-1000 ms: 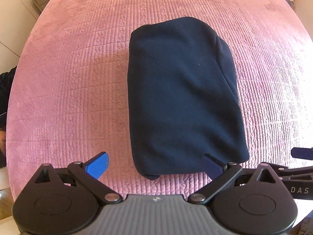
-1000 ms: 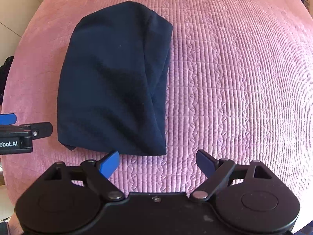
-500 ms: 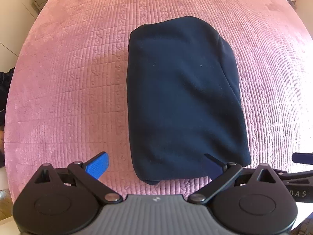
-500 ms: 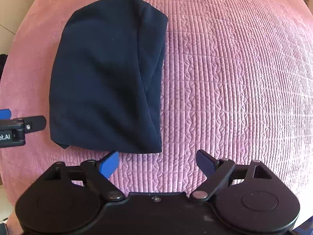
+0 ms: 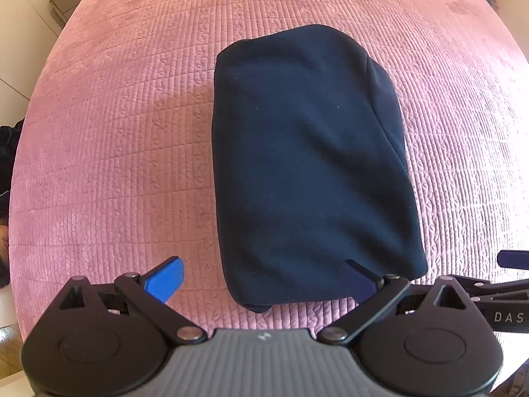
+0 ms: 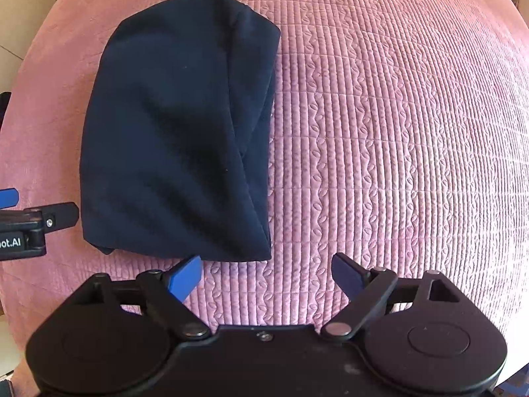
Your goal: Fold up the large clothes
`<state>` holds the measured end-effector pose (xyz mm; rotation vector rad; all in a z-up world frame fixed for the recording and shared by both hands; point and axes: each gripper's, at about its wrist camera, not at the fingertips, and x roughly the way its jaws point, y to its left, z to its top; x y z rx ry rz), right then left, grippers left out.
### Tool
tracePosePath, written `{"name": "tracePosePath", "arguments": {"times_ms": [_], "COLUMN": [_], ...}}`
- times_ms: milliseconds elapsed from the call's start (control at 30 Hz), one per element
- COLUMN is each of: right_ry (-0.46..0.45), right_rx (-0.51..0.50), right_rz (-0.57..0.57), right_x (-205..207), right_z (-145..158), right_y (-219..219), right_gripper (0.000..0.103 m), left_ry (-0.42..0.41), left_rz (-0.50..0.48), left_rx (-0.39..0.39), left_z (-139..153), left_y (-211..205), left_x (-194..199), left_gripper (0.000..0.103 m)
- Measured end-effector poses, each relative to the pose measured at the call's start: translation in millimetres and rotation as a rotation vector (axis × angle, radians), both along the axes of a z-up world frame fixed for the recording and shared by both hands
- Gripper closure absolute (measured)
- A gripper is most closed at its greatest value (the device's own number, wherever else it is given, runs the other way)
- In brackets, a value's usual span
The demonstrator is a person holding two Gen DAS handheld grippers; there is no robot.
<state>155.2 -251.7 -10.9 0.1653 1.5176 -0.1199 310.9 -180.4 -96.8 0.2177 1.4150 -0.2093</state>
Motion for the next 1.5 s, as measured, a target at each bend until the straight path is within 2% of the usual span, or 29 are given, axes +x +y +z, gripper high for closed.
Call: {"name": "tracePosePath", "arguments": {"times_ms": [267, 1500], "right_ry": [0.006, 0.022], "right_rx": [-0.015, 0.014], "right_rz": [0.03, -0.028], "right_x": [1.6, 3.4], "right_z": [0.3, -24.1], "right_y": [3.0, -7.4], "right_gripper": [0.002, 0.002], "left_ry": [0.004, 0.046], "left_rz": [0.013, -0.007], "left_rx": [-0.012, 0.028], "left_z": [-0.5, -19.7], "left_y": [4.1, -4.4], "left_x": [2.9, 12.8], "left_gripper": [0.001, 0.0]}}
